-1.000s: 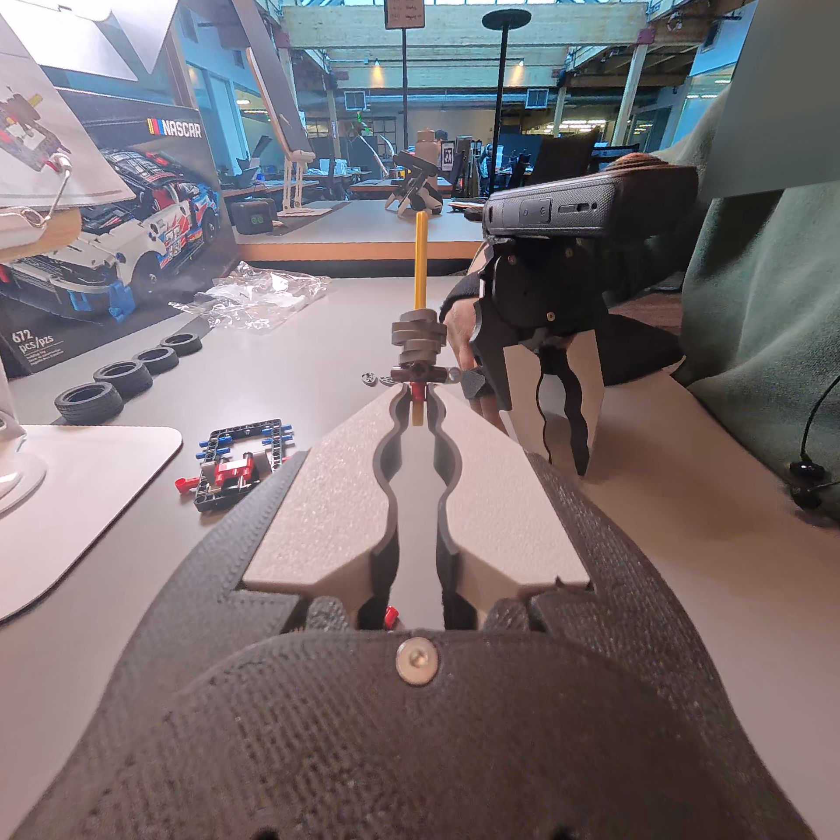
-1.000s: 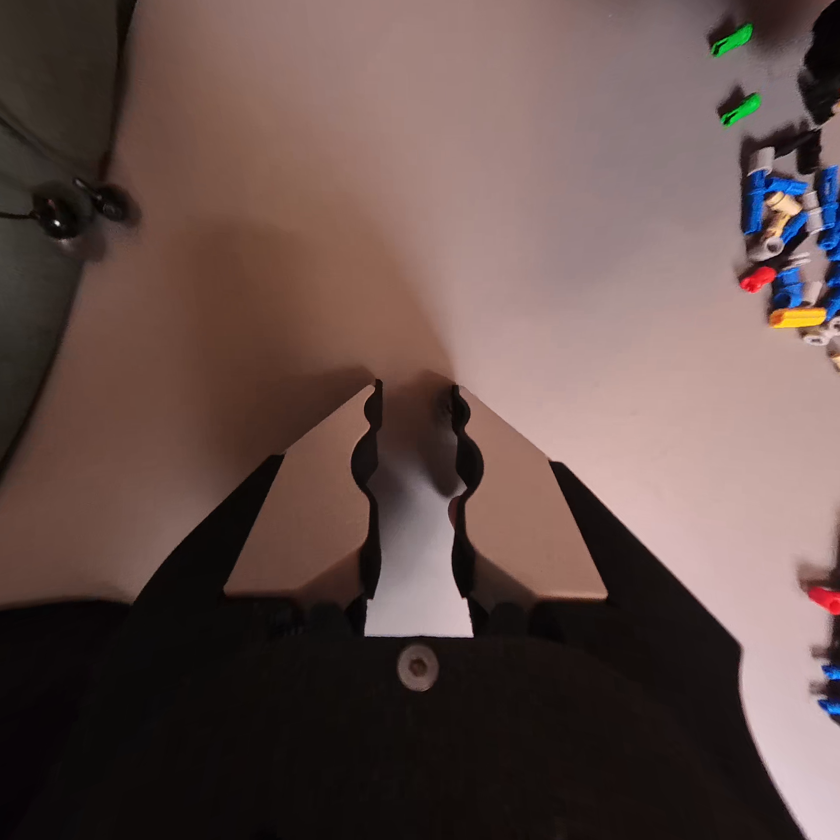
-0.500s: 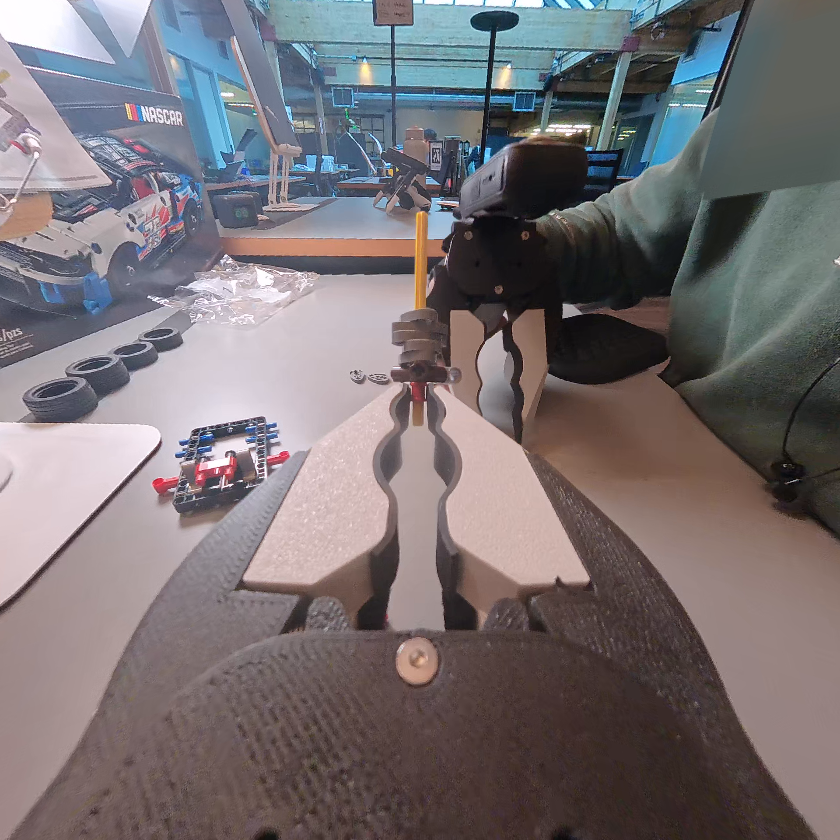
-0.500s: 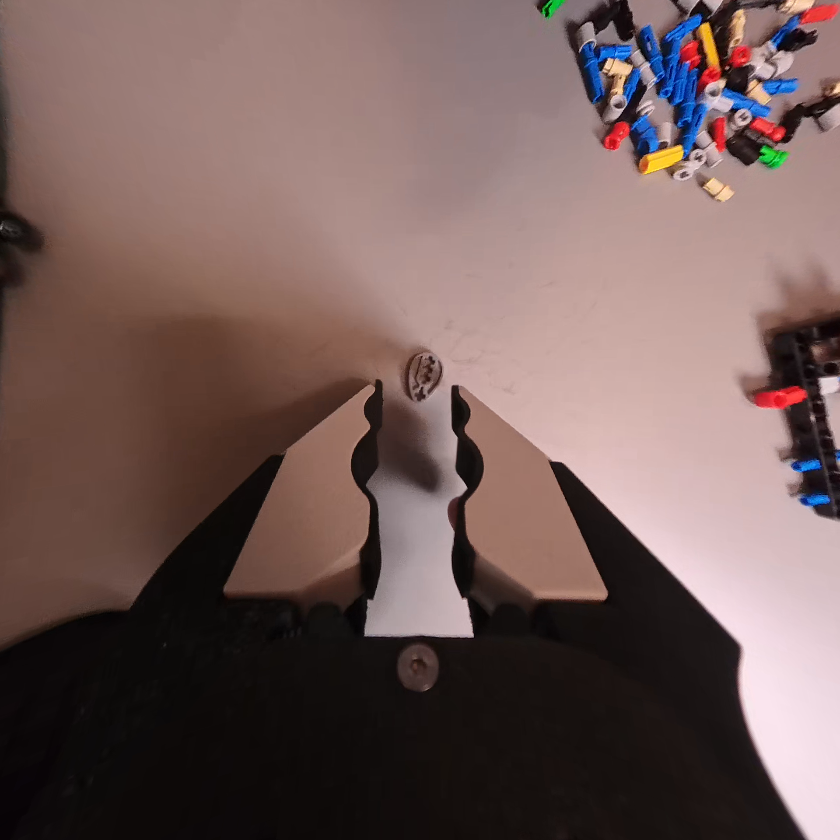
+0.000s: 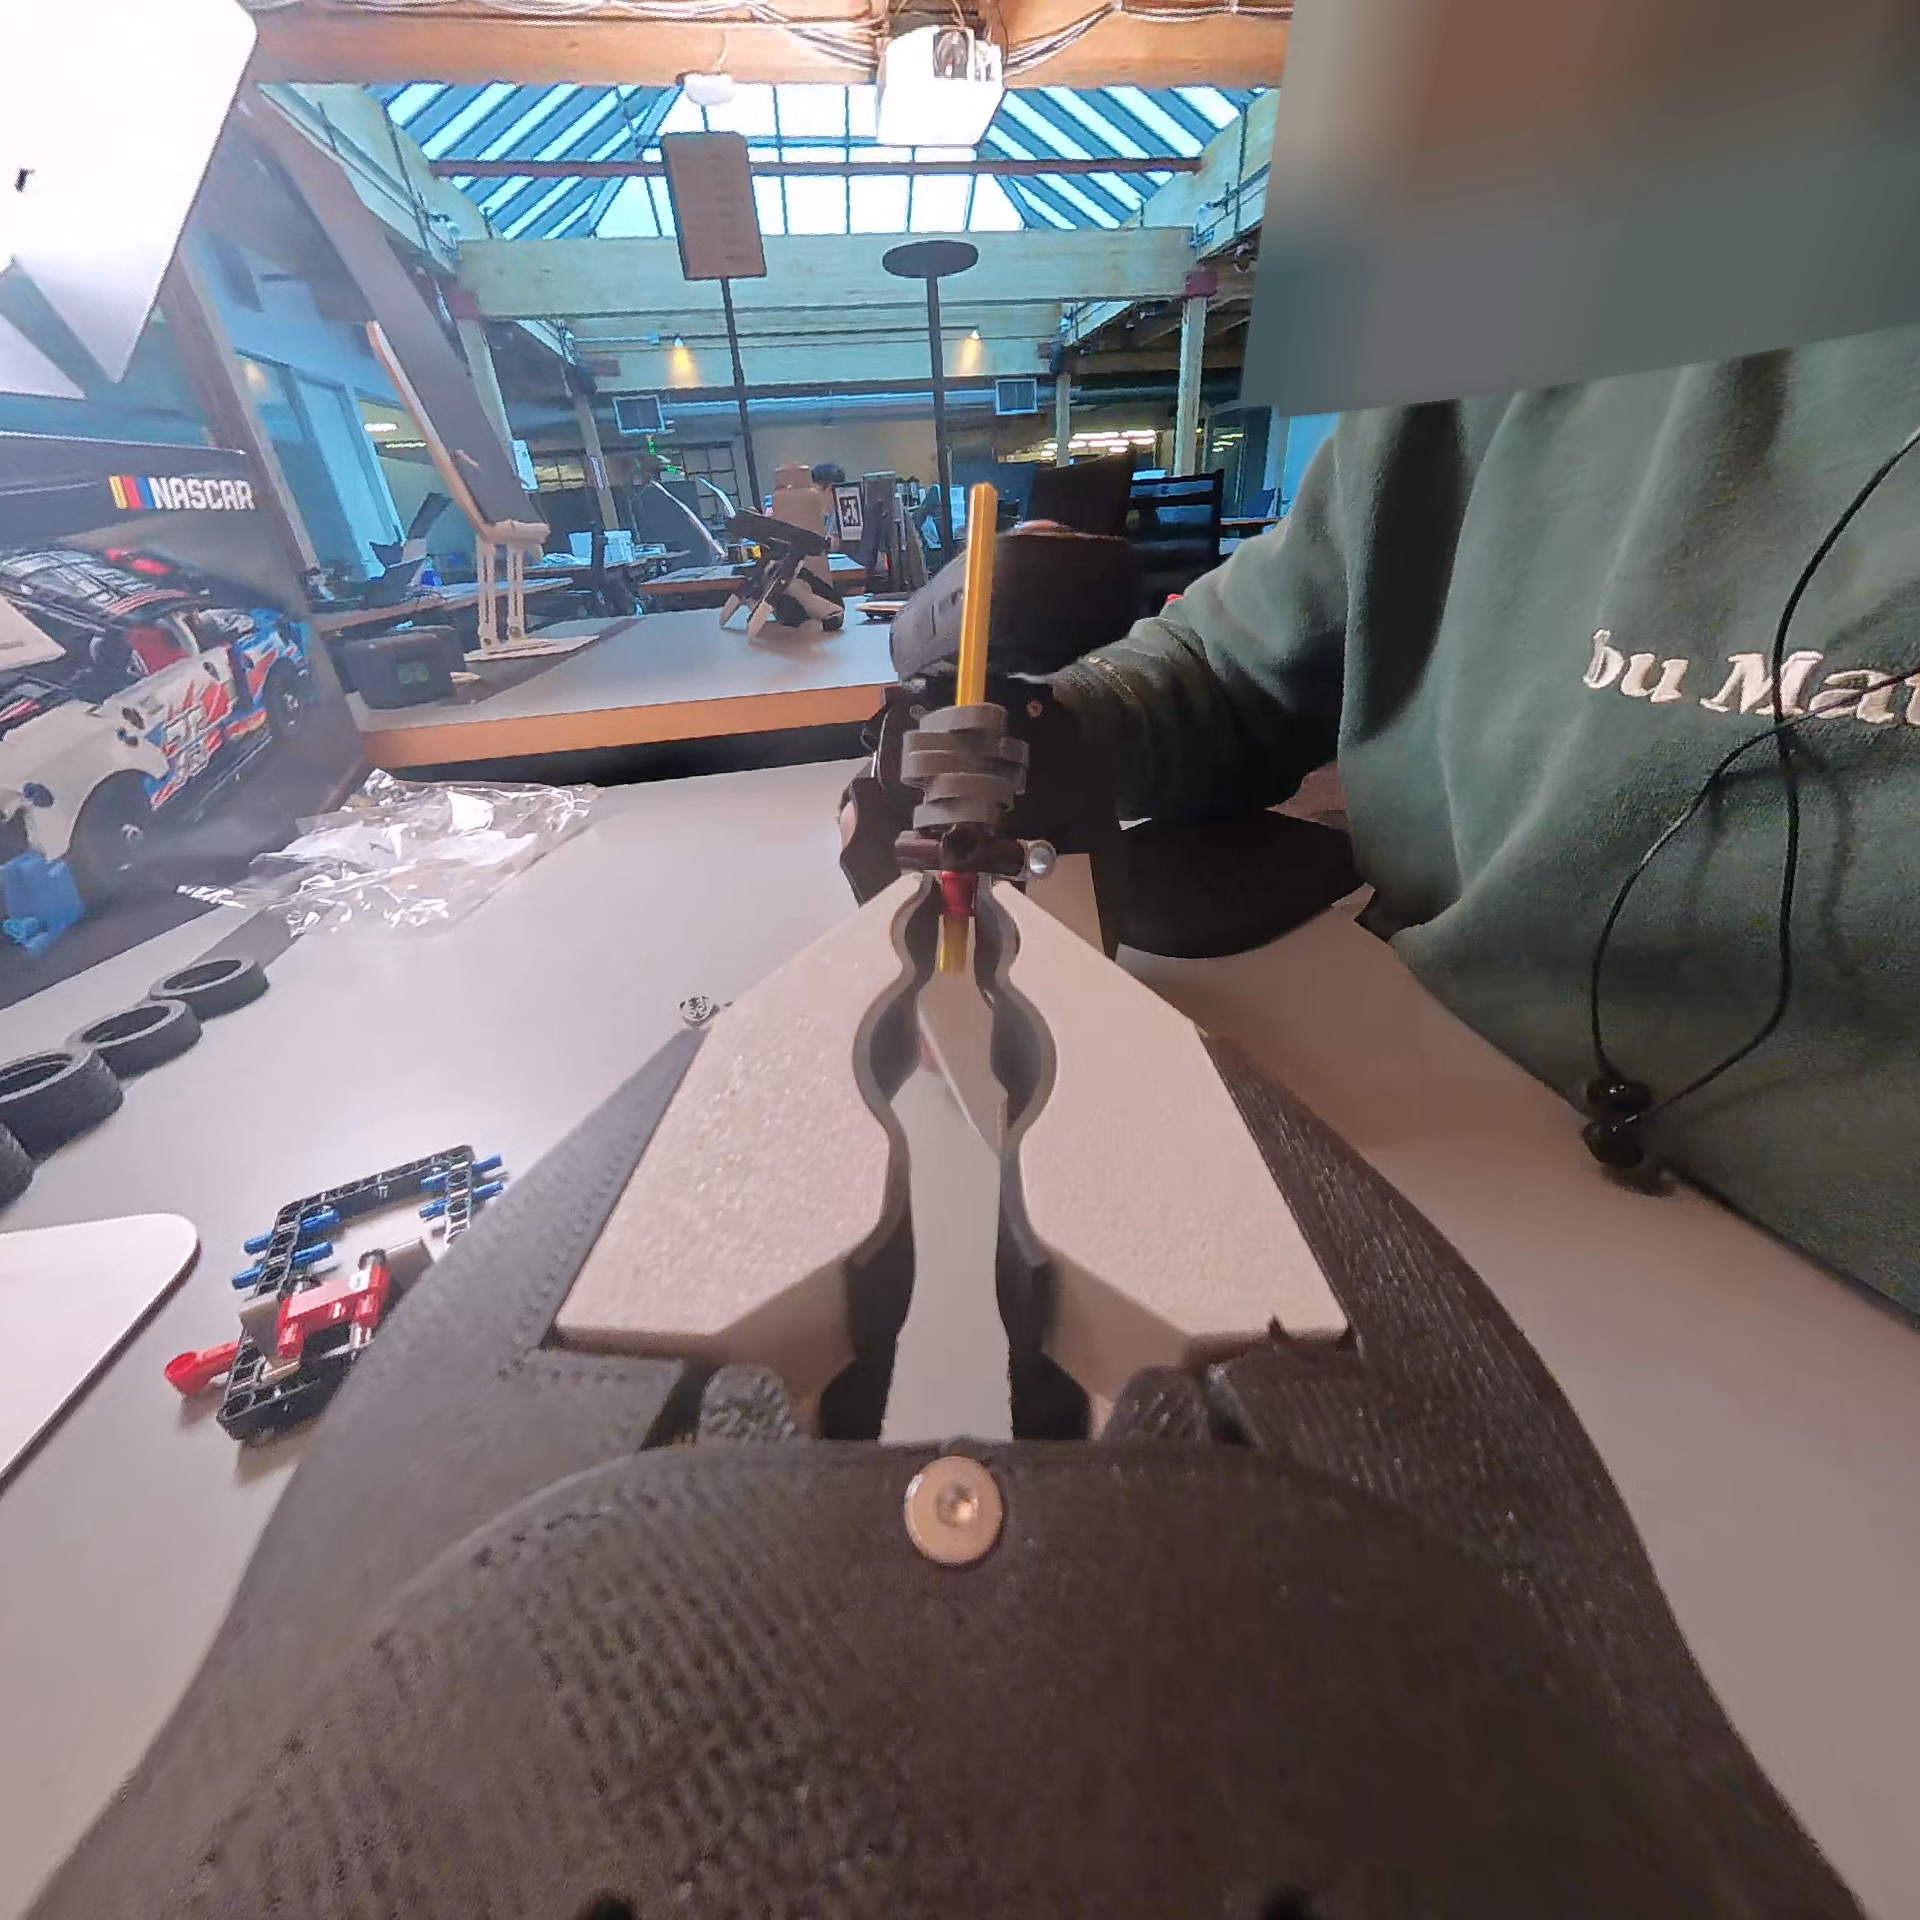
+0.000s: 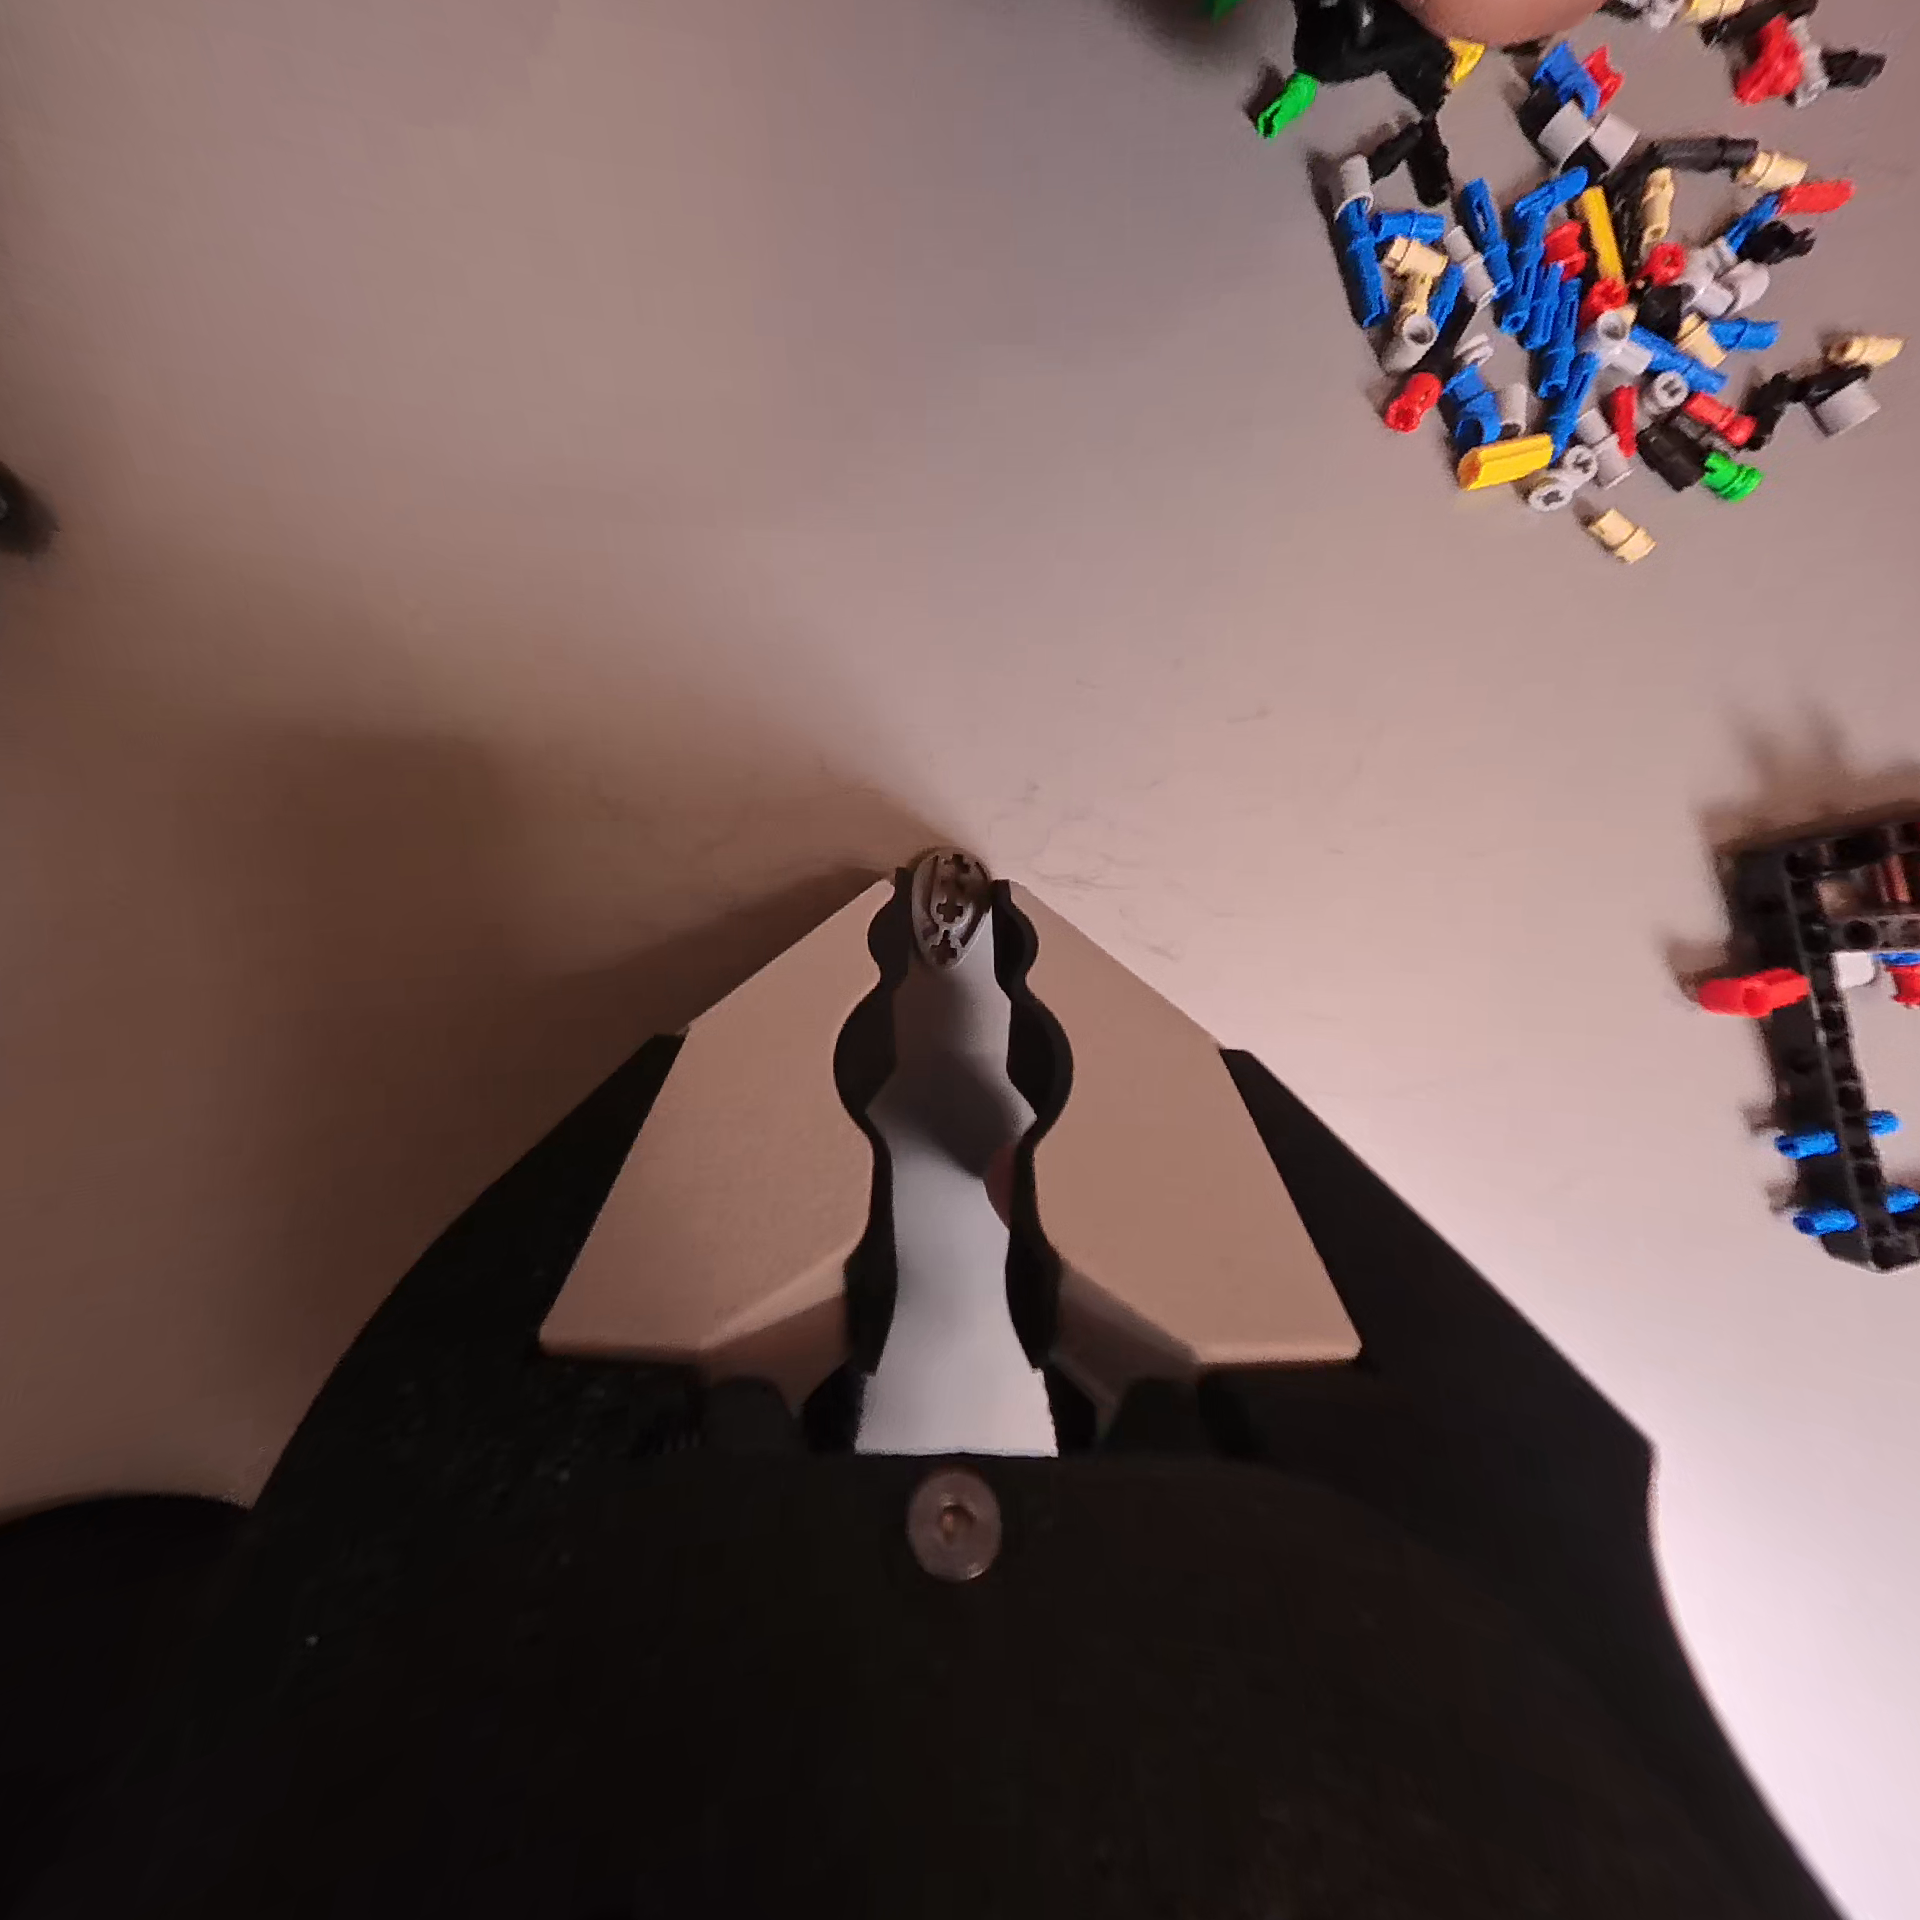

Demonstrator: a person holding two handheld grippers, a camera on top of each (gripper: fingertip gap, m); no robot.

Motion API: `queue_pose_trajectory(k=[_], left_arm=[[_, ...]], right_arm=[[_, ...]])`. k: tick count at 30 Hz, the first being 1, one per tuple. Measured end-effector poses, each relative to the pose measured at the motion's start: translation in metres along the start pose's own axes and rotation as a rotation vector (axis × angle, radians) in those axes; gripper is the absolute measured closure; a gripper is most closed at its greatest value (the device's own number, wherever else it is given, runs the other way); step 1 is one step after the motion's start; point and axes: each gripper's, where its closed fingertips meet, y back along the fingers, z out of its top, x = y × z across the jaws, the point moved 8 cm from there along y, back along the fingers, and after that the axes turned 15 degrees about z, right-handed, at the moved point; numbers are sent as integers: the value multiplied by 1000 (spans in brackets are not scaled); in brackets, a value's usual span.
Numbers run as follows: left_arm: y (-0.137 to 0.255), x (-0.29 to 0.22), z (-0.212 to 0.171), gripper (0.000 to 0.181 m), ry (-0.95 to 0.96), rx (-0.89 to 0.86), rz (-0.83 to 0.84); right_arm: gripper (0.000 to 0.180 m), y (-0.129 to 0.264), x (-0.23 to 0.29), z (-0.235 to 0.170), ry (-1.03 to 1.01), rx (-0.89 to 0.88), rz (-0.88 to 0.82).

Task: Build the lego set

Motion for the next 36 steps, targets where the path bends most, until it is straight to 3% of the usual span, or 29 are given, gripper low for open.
queue_pose_trajectory(k=[16,36], left_arm=[[-7,-3,7,176,-17,-12,43],[-6,-2,5,176,-19,-11,46]], right_arm=[[167,112,5,34,117,-306,-230],[167,141,11,72,250,-411,-234]])
